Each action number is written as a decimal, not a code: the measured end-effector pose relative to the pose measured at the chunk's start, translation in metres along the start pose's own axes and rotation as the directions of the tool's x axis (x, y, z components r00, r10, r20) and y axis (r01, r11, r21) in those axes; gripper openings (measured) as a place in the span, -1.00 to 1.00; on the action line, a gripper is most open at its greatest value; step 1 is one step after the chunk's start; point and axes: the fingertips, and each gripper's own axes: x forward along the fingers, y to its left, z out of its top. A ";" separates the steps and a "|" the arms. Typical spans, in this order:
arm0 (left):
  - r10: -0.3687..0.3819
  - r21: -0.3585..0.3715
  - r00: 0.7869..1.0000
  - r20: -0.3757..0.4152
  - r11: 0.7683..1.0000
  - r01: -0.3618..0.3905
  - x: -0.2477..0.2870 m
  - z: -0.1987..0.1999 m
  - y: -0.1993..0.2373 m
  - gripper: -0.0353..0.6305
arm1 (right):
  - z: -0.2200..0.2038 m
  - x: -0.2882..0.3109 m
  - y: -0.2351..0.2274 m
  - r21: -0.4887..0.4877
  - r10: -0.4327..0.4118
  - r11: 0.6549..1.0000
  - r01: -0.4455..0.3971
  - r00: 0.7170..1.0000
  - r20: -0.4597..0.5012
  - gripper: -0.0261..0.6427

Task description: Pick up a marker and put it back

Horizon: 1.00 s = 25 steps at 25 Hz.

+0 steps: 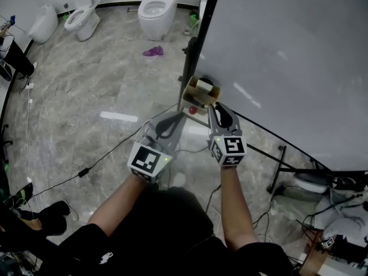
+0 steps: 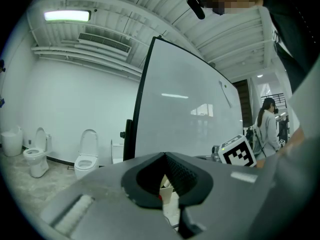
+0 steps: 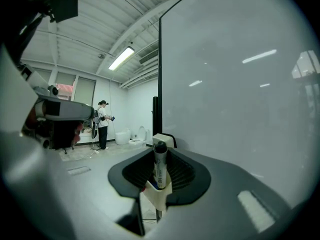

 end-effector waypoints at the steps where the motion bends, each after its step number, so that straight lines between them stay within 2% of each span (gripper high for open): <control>1: -0.002 -0.001 1.000 0.002 1.000 0.002 0.000 0.001 -0.001 -0.88 | 0.005 -0.002 0.001 -0.005 -0.001 1.000 0.001 1.000 0.008 -0.68; 13: -0.077 0.006 0.996 0.048 0.997 0.077 -0.002 0.017 -0.013 -0.88 | 0.065 -0.038 0.021 -0.056 -0.006 0.998 0.012 0.994 0.110 -0.68; 25: -0.177 0.018 0.982 0.070 0.984 0.176 0.007 0.028 -0.031 -0.88 | 0.097 -0.093 0.028 -0.059 -0.096 0.992 0.108 0.979 0.181 -0.68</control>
